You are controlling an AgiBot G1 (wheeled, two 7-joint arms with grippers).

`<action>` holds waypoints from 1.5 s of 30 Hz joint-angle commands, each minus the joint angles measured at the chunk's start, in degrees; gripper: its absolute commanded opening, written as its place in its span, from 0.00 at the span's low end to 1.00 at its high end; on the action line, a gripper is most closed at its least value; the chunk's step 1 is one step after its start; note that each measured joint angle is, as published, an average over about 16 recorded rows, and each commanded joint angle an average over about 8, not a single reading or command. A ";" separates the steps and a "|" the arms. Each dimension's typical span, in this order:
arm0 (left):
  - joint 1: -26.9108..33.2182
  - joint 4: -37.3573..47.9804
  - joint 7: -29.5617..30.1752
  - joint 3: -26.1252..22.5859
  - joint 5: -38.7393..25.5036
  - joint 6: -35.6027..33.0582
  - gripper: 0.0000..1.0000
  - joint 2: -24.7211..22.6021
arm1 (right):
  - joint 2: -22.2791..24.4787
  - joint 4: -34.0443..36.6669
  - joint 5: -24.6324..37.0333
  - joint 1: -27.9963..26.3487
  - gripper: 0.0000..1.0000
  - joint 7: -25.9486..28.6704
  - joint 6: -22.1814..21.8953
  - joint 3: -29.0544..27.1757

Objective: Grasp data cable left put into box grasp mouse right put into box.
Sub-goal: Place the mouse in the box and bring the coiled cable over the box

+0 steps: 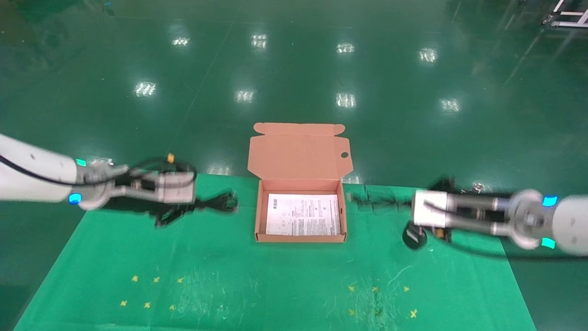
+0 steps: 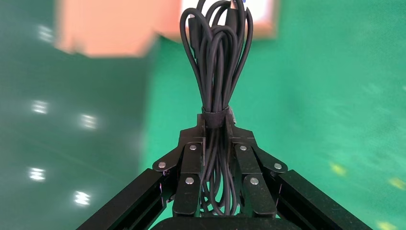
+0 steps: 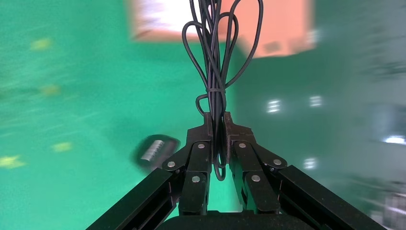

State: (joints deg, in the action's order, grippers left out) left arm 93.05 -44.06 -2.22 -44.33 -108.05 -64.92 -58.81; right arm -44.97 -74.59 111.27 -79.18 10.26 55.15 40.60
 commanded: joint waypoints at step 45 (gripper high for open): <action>3.11 -2.24 7.36 -0.07 -13.70 17.61 0.00 -6.16 | -27.66 29.00 -7.31 -15.08 0.00 -17.96 -12.54 -1.25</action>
State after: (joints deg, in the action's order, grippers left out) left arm 96.19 -46.52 5.40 -44.37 -121.79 -47.48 -64.89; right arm -72.70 -45.56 103.90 -94.19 -7.76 42.57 39.33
